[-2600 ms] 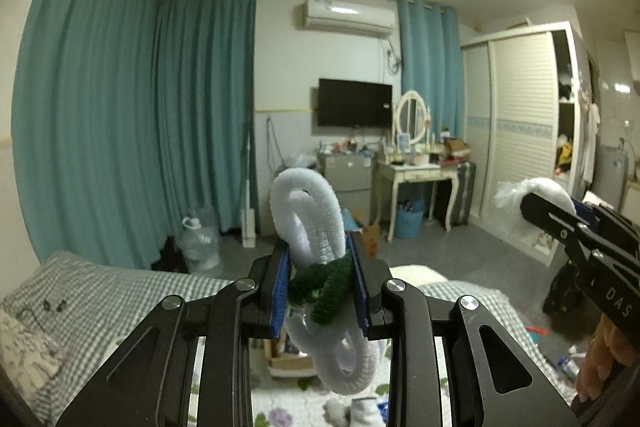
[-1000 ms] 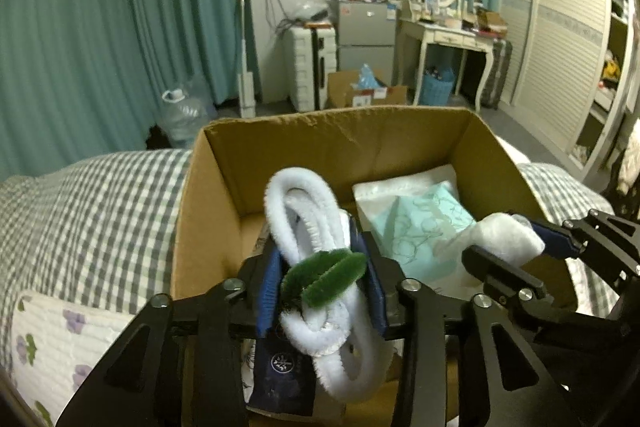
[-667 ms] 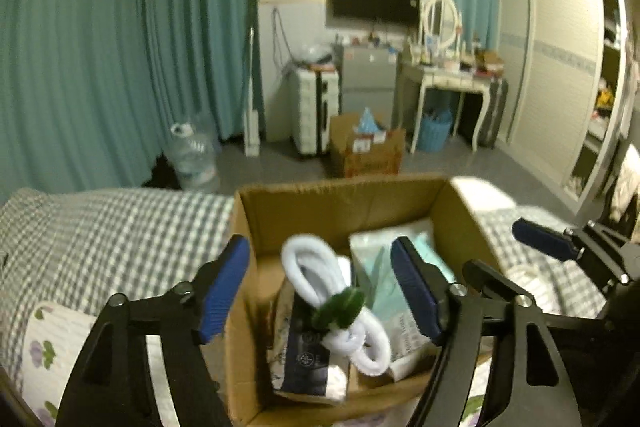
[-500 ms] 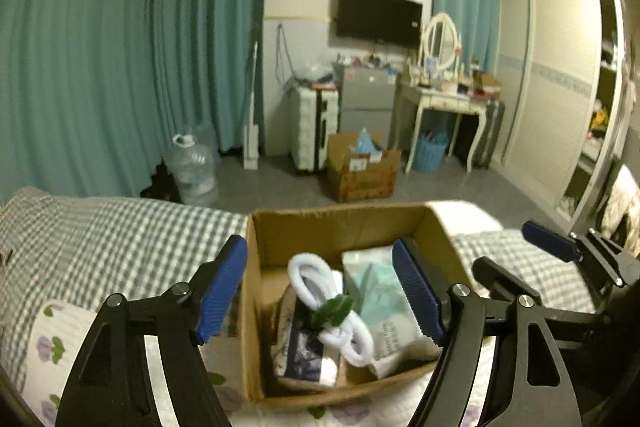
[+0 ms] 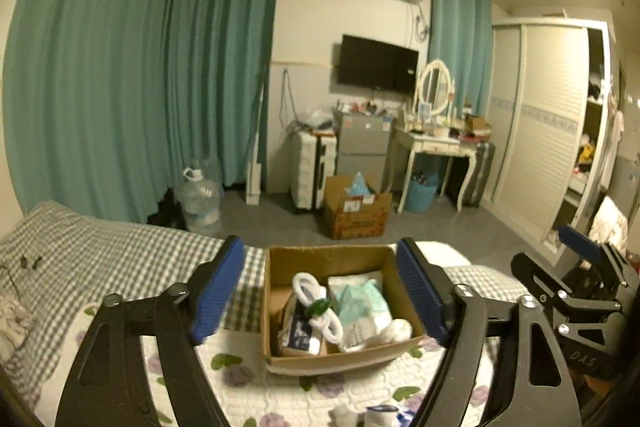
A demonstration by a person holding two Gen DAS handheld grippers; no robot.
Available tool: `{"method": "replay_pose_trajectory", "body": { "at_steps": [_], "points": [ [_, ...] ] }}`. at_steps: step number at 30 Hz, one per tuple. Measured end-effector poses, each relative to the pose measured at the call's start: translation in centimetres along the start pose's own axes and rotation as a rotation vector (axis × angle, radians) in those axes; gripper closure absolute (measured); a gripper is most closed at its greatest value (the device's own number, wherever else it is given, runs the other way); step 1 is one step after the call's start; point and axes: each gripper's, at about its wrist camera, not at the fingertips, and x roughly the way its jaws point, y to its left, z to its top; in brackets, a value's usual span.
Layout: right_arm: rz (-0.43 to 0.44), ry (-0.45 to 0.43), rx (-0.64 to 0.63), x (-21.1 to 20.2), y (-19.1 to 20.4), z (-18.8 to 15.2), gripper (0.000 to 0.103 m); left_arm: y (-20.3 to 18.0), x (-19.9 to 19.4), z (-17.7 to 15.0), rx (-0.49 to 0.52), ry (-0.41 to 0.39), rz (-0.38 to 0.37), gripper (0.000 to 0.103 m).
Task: Organize soft objects
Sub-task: 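Move both tools back toward the remaining sock and lace cloth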
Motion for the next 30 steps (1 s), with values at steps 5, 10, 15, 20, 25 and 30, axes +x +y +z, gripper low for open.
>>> {"method": "replay_pose_trajectory", "body": {
  "at_steps": [5, 10, 15, 20, 25, 30],
  "points": [
    [-0.011, -0.034, -0.011, -4.4, 0.0, 0.7, 0.000, 0.1, -3.9, -0.1, -0.026, -0.074, 0.007, 0.001],
    [-0.010, -0.050, -0.021, -7.5, 0.5, 0.9, 0.000, -0.1, -6.3, -0.1, -0.021, -0.094, -0.002, 0.000],
    [-0.012, -0.061, -0.036, -9.6, 0.9, 0.9, 0.000, -0.3, -7.7, -0.5, -0.004, -0.094, -0.003, 0.000],
    [-0.011, -0.045, -0.030, -10.3, 0.9, 0.2, 0.000, -0.4, -7.9, -1.3, -0.005, -0.075, -0.011, 0.000],
    [0.003, -0.010, -0.042, -9.4, 1.5, -0.8, 0.000, -0.8, -7.3, -2.8, 0.021, -0.039, -0.009, 0.000],
    [0.018, 0.047, -0.064, -7.4, 2.2, -2.5, 0.000, -0.9, -5.0, -5.4, 0.055, 0.031, 0.024, 0.000]
  ]
}}
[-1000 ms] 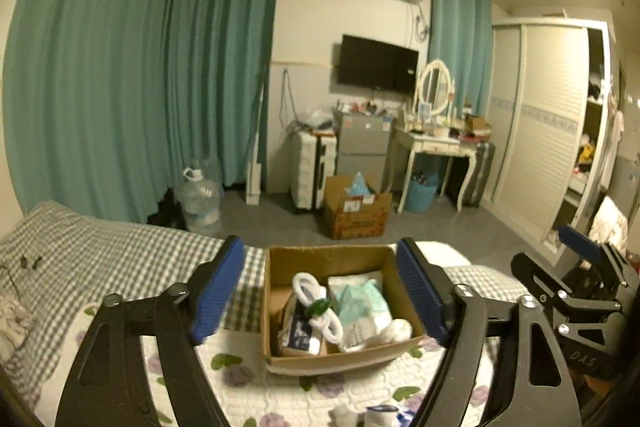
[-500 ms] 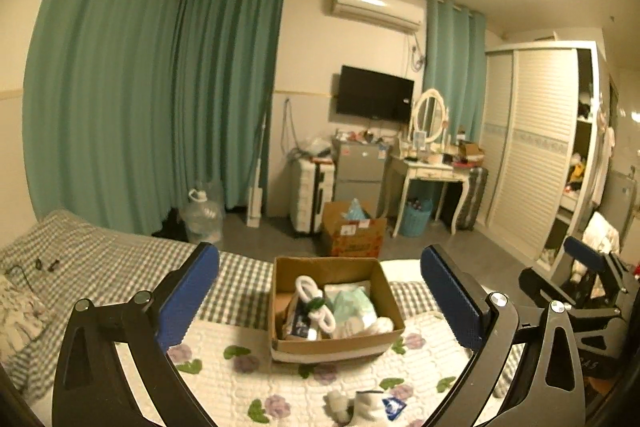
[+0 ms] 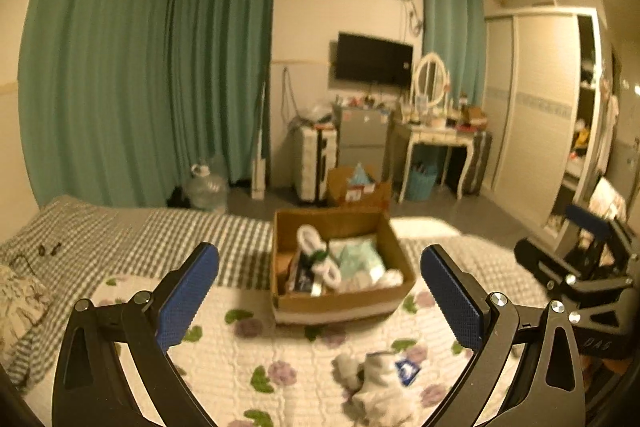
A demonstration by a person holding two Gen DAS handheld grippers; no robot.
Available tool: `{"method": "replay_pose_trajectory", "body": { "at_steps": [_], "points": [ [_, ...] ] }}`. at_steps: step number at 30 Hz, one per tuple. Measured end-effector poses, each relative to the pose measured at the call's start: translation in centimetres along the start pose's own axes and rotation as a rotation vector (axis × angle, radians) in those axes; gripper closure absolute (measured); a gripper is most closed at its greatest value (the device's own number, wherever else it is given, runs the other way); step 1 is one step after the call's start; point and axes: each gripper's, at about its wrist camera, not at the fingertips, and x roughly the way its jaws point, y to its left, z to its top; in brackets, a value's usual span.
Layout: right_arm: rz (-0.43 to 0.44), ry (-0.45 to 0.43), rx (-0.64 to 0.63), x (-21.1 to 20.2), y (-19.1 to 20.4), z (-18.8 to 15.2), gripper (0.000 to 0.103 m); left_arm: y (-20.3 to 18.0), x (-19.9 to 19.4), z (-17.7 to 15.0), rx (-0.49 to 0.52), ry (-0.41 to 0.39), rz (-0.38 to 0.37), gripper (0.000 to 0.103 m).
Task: Organize soft objects
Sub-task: 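Move both tools back toward the remaining sock and lace cloth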
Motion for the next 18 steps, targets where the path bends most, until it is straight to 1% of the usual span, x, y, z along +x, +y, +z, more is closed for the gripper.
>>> {"method": "replay_pose_trajectory", "body": {
  "at_steps": [5, 8, 11, 12, 13, 18],
  "points": [
    [-0.010, 0.072, -0.025, 2.2, 0.4, -1.7, 0.000, 0.1, 1.8, -3.5, 0.042, 0.088, 0.008, 0.000],
    [0.010, 0.099, -0.004, 3.2, 0.1, -2.4, 0.000, 0.1, 2.7, -6.3, 0.045, 0.156, 0.007, 0.000],
    [0.043, 0.150, 0.007, 4.4, 0.4, -3.4, 0.000, -0.3, 3.7, -9.0, 0.025, 0.247, -0.034, 0.000],
    [0.043, 0.165, 0.000, 4.8, 0.6, -3.7, 0.000, -0.6, 4.1, -10.2, 0.018, 0.284, -0.049, 0.000],
    [0.040, 0.184, -0.011, 5.2, 0.9, -4.2, 0.000, -0.9, 4.3, -10.8, 0.017, 0.303, -0.059, 0.000],
    [0.064, 0.293, -0.021, 7.7, 1.9, -7.0, 0.000, -2.7, 6.2, -15.7, 0.026, 0.435, -0.093, 0.001]
  ]
}}
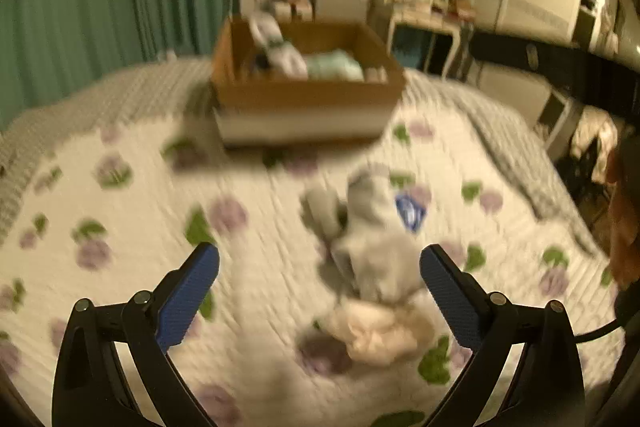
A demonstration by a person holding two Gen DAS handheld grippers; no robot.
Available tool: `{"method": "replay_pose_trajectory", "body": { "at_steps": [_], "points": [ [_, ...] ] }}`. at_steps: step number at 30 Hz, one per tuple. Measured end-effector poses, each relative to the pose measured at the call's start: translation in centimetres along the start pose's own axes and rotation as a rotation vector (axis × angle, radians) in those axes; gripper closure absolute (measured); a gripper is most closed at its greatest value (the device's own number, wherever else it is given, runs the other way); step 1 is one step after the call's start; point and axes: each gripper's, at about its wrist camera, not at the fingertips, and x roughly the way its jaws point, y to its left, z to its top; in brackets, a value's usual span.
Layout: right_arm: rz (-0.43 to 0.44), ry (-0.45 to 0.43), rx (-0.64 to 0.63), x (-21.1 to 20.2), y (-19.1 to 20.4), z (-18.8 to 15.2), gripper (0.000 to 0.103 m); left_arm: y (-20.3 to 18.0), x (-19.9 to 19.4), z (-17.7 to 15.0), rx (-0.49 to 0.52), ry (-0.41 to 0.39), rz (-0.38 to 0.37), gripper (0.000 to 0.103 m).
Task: Organize soft objects
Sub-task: 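Move both tools back toward the remaining sock and lace cloth, then grasp the lace cloth with the left tool while the right tool grasps the white sock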
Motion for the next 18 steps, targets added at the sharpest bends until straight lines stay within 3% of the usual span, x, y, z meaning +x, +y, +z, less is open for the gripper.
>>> {"method": "replay_pose_trajectory", "body": {
  "at_steps": [5, 9, 12, 14, 18],
  "points": [
    [0.028, 0.106, 0.007, 3.2, 0.3, -2.0, 0.000, -1.0, 3.6, -2.7, -0.066, 0.125, -0.087, 0.005],
    [0.037, 0.187, 0.009, 5.8, 0.2, -3.6, 0.000, -1.4, 6.4, -4.4, -0.103, 0.235, -0.115, 0.021],
    [0.054, 0.226, 0.014, 7.2, 0.4, -4.4, 0.000, -1.4, 7.2, -5.1, -0.098, 0.264, -0.103, 0.044],
    [0.073, 0.253, 0.018, 8.1, 0.5, -4.9, 0.000, -2.0, 6.8, -5.1, -0.065, 0.255, -0.152, 0.082],
    [0.093, 0.302, 0.001, 9.5, 1.2, -5.9, 0.000, -1.8, 6.4, -5.6, -0.067, 0.258, -0.168, 0.092]
  ]
}}
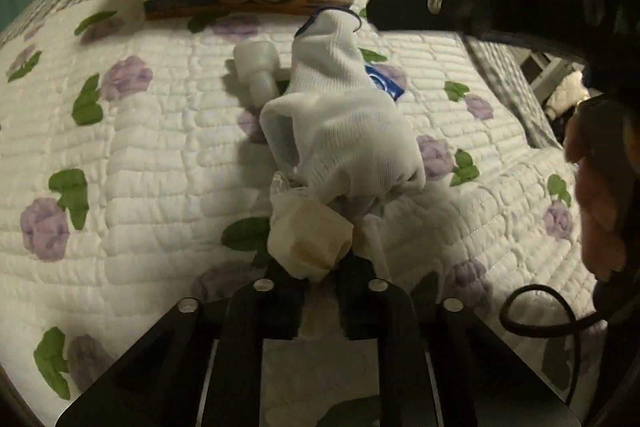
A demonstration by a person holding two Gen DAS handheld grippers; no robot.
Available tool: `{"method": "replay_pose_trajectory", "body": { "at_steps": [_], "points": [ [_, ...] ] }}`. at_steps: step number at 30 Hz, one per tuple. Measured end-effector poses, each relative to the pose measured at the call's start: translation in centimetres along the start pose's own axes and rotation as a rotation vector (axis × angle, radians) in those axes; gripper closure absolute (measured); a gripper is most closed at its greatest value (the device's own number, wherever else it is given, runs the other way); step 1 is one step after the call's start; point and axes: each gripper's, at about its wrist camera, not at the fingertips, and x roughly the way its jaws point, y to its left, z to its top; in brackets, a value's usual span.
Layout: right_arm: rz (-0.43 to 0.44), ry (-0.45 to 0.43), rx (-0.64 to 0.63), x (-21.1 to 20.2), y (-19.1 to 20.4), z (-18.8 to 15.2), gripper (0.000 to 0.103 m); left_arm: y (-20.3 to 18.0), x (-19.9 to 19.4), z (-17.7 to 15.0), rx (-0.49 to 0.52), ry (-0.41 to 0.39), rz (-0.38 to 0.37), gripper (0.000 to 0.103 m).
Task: Organize soft objects
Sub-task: 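Grasp the lace cloth with the left tool while the right tool grasps the white sock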
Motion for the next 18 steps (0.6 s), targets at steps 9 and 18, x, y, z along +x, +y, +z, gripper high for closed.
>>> {"method": "replay_pose_trajectory", "body": {
  "at_steps": [9, 18],
  "points": [
    [0.059, 0.103, -0.072, 2.7, 2.3, -1.2, 0.000, 3.2, -2.8, 0.4, -0.058, -0.077, 0.148, 0.093],
    [0.118, 0.200, -0.140, 5.1, 5.4, -3.3, 0.042, 6.2, -5.7, 1.1, -0.076, -0.194, 0.319, 0.093]
  ]
}}
